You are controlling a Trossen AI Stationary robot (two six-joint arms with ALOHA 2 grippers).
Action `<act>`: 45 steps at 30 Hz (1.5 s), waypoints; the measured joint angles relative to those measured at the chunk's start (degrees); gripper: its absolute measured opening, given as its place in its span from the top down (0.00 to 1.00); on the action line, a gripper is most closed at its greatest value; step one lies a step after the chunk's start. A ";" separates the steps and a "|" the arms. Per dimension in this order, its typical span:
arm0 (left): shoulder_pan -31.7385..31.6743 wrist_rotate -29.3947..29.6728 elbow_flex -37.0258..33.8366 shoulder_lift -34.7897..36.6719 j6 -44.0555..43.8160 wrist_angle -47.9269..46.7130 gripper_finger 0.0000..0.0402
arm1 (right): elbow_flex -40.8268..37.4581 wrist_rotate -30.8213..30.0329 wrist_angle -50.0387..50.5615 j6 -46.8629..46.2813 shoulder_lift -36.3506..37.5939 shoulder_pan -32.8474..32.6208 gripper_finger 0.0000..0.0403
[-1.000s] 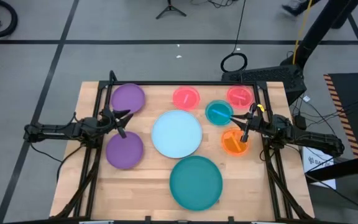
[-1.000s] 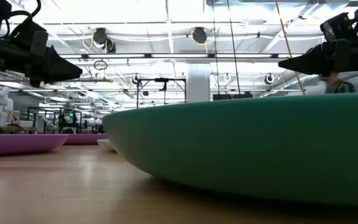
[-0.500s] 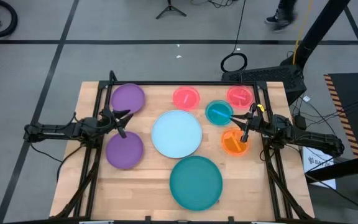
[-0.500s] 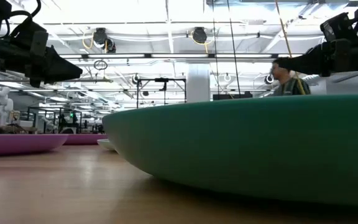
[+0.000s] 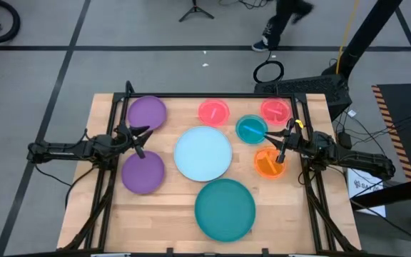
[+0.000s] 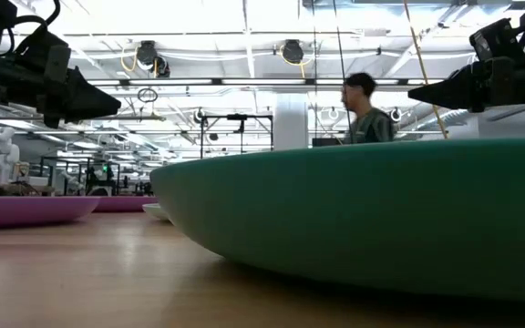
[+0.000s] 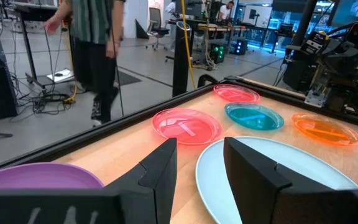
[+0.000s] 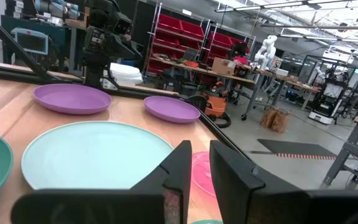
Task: Stack plastic plates
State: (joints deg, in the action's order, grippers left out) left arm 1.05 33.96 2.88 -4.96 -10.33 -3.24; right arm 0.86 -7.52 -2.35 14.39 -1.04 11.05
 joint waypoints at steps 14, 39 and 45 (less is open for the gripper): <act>-0.01 0.32 -0.05 0.00 -2.36 11.88 0.66 | 2.30 1.52 -7.98 -21.26 -2.70 0.51 0.90; -0.64 1.11 -0.03 -0.01 -2.47 29.13 0.66 | 27.64 9.34 -10.75 -28.71 -41.40 -3.29 0.99; -0.64 1.11 -0.03 -0.01 5.50 28.48 0.66 | 35.36 9.27 -0.48 -30.76 -49.58 -5.81 1.00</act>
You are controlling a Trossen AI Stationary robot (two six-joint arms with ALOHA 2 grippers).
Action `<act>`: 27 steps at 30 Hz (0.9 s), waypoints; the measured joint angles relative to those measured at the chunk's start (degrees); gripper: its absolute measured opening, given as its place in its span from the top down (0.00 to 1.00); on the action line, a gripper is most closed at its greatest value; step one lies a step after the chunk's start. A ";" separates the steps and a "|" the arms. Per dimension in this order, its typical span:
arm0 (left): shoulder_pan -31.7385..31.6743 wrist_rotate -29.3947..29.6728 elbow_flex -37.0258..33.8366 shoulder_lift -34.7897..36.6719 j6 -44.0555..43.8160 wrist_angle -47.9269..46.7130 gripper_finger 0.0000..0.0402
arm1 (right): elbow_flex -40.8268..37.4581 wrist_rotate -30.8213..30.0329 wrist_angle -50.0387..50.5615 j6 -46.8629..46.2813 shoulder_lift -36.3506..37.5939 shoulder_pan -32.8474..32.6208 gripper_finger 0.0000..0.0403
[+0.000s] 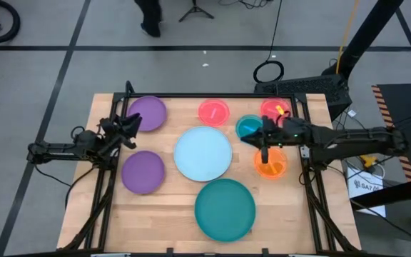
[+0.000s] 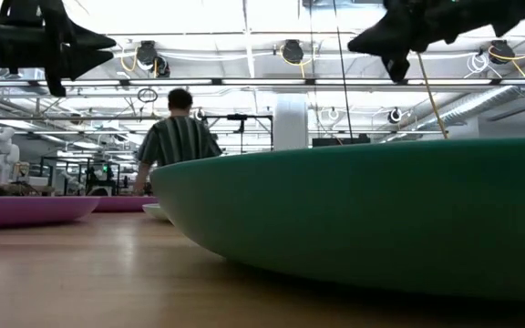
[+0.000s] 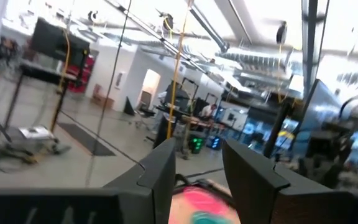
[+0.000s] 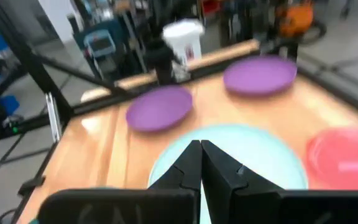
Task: Stack plastic plates
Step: Stack the green plate on the light blue plate
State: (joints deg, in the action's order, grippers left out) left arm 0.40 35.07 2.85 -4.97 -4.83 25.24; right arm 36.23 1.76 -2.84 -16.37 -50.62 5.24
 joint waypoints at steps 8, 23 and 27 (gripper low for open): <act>-0.02 0.02 0.02 0.00 11.36 -3.91 0.66 | 8.20 4.48 16.85 -2.97 -9.02 -6.09 1.00; 0.00 0.04 2.66 0.02 18.51 -2.33 0.66 | 17.51 -1.59 33.81 2.12 -27.86 -15.10 0.99; 0.00 0.04 7.85 0.02 19.14 -6.31 0.66 | 17.51 -1.55 33.60 1.89 -30.47 -15.10 0.98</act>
State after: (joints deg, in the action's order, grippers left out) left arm 0.40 35.11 10.71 -4.95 14.31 18.93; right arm 53.74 0.21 30.76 -14.49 -81.09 -9.87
